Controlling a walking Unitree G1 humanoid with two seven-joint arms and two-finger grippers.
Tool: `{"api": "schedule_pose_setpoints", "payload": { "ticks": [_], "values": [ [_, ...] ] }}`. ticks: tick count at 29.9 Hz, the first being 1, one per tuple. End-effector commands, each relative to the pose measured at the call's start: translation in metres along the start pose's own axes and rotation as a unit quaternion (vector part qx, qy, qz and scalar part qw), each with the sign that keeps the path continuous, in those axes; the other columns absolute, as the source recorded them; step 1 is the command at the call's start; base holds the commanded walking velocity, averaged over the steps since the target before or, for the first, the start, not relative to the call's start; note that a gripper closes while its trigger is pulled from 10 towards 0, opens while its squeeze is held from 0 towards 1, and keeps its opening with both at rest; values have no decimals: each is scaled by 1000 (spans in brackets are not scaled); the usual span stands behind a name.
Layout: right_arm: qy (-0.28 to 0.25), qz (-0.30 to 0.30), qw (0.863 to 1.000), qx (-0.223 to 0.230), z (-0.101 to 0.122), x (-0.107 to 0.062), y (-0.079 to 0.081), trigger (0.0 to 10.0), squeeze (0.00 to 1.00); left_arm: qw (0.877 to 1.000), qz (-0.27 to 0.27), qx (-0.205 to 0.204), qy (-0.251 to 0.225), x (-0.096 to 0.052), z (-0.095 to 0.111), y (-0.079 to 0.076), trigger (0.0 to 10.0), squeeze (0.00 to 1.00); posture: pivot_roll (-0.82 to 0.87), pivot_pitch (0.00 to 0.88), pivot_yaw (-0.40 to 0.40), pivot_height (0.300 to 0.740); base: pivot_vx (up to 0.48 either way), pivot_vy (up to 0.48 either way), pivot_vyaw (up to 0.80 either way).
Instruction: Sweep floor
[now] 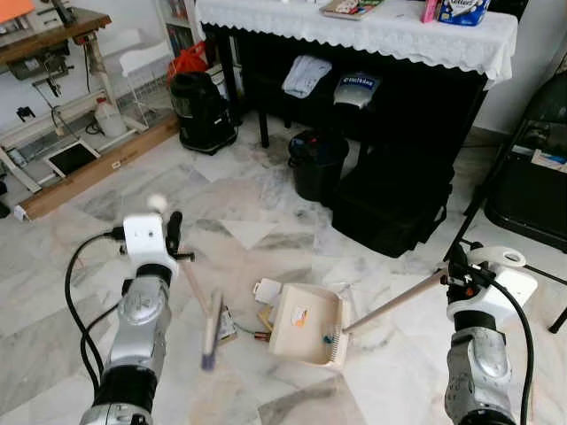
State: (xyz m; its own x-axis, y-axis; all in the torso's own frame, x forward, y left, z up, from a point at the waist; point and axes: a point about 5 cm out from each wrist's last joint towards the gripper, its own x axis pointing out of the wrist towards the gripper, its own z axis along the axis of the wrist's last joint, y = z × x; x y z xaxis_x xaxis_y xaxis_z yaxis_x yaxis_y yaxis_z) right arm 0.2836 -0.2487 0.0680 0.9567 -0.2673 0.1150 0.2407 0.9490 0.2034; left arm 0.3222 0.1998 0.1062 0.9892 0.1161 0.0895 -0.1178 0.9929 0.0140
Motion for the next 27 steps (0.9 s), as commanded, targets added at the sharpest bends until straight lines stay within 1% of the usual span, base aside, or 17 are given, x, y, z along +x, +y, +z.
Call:
{"api": "schedule_pose_setpoints", "payload": {
  "ticks": [1, 4, 9, 11, 13, 15, 20, 25, 27],
  "values": [
    [-36, 0, 999, 10, 14, 11, 6, 10000, 0, 1000, 11, 11, -24, 4, 9, 7, 10000, 0, -61, 0, 47, 740, 0, 0, 0],
    [-39, -2, 999, 13, 15, 15, 9, 10000, 0, 999, 21, 15, -24, 6, 9, 13, 10000, 0, -65, 0, 55, 740, 0, 0, 0],
    [-38, 2, 999, 11, 15, 17, 11, 10000, 0, 999, 30, 16, -25, 9, 8, 15, 10000, 0, -64, 0, 60, 740, 0, 0, 0],
    [-39, 13, 999, 2, 17, 21, 18, 10000, 0, 998, 56, 10, -32, 14, 12, 23, 10000, 0, -64, 0, 73, 740, 0, 0, 0],
    [-40, 11, 999, 3, 18, 22, 17, 10000, 0, 998, 57, 14, -33, 15, 13, 26, 10000, 0, -63, 0, 73, 740, 0, 0, 0],
    [-37, 7, 999, 2, 16, 22, 16, 10000, 0, 997, 73, 10, -33, 15, 12, 34, 10000, 0, -56, 0, 78, 740, 0, 0, 0],
    [-37, 2, 999, 1, 17, 26, 18, 10000, 0, 996, 82, 9, -37, 18, 15, 40, 10000, 0, -62, 0, 85, 740, 0, 0, 0],
    [-40, 13, 999, -4, 21, 32, 25, 10000, 0, 994, 101, -6, -53, 24, 24, 46, 10000, 0, -71, 0, 81, 740, 0, 0, 0],
    [-44, 19, 999, -8, 22, 31, 26, 10000, 0, 993, 107, -10, -57, 23, 24, 49, 10000, 0, -74, 0, 77, 740, 0, 0, 0]
  ]
}}
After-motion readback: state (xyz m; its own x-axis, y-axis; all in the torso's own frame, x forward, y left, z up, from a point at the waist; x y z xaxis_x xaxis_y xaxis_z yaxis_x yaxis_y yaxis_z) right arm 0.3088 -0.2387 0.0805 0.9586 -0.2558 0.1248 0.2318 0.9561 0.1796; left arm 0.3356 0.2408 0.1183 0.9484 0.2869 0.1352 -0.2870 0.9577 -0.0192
